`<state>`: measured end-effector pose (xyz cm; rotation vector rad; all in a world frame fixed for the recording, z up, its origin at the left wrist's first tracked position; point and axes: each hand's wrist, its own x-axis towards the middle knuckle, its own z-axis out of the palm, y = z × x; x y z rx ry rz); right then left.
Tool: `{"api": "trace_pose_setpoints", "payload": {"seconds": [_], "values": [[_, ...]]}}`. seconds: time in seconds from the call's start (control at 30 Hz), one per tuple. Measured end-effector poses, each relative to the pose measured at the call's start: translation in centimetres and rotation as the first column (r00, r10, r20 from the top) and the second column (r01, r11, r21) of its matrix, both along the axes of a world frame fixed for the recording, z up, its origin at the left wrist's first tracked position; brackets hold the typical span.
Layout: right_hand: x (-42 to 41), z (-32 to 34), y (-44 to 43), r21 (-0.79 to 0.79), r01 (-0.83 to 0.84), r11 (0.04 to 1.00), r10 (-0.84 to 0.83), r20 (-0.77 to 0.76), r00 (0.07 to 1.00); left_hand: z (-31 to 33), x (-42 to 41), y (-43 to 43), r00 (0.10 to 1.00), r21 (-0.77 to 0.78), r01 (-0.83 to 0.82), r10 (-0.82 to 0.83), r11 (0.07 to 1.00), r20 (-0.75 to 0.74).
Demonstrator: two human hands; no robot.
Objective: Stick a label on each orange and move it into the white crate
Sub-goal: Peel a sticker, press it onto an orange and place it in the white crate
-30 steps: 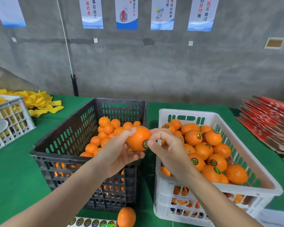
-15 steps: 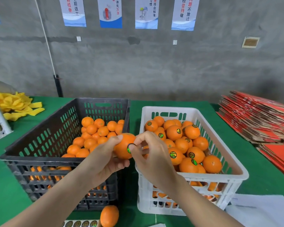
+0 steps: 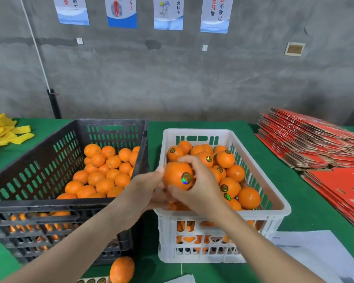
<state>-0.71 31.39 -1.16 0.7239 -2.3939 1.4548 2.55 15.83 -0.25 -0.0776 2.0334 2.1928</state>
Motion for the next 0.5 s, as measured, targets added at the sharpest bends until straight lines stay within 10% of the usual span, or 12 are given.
{"api": "trace_pose_setpoints", "payload": {"seconds": [0.2,0.5], "values": [[-9.3,-1.8,8.1,0.301,0.441,0.846,-0.463,0.002,0.887,-0.3,-3.1,-3.3,0.911,-0.11,-0.405,0.391,0.908,-0.132],[-13.5,-5.5,11.1,0.721,0.324,0.612,-0.479,0.013,0.878,-1.4,-3.7,-5.5,0.924,-0.015,-0.38,0.379,0.925,-0.049]]}}
